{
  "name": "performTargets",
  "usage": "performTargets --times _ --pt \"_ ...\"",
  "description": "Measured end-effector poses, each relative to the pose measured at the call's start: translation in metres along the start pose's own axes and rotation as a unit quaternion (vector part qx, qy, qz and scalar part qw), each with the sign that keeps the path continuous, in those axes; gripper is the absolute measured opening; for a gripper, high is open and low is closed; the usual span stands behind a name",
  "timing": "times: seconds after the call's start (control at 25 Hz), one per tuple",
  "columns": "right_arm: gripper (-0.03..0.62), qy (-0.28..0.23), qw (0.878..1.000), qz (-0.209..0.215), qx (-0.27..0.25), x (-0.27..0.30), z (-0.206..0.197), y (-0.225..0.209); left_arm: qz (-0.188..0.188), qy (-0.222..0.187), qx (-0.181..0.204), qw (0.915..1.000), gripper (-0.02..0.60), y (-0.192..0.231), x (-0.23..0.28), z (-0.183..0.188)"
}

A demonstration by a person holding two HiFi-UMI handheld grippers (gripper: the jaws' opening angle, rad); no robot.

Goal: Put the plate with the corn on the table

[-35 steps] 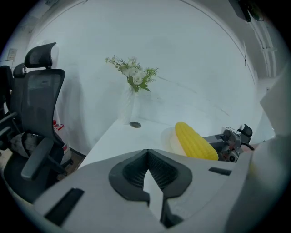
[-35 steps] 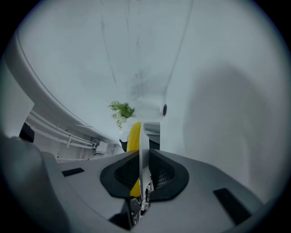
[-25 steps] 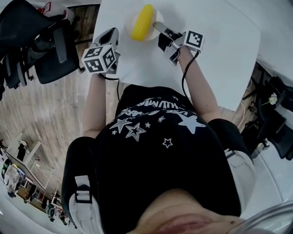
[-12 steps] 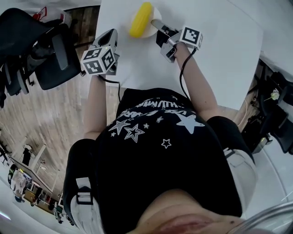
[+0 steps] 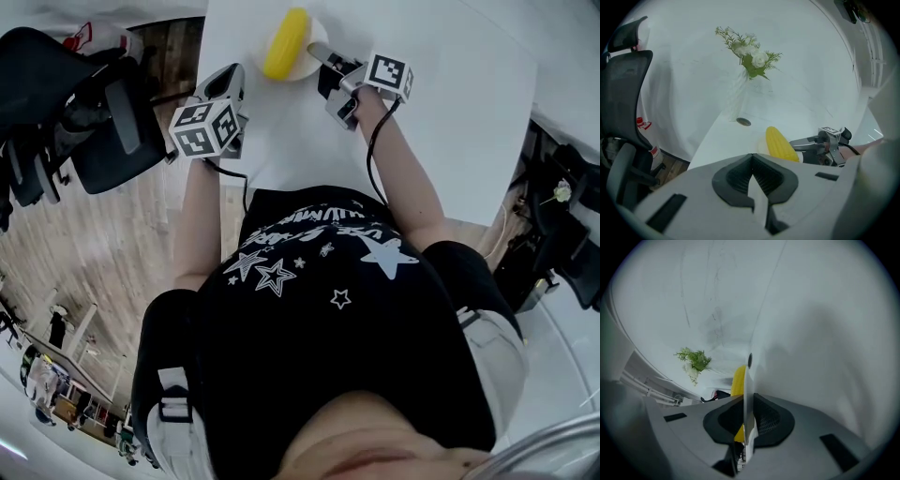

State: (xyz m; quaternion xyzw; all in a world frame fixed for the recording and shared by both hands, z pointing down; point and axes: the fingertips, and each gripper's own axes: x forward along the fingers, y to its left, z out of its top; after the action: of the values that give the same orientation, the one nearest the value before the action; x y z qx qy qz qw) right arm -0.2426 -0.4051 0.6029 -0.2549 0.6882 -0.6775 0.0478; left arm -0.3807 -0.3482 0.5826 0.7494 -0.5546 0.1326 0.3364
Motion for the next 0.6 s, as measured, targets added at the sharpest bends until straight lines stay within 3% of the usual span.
performTargets --times 0.28,0.6 --pt "0.032 0.0 1.0 -0.026 -0.001 -0.003 0.0 -0.004 -0.006 0.0 0.002 1.0 0.006 -0.007 0.004 0.001" --pt "0.021 -0.003 0.994 -0.102 -0.044 -0.006 0.003 -0.008 -0.014 0.004 0.025 0.9996 0.006 -0.02 0.006 0.003"
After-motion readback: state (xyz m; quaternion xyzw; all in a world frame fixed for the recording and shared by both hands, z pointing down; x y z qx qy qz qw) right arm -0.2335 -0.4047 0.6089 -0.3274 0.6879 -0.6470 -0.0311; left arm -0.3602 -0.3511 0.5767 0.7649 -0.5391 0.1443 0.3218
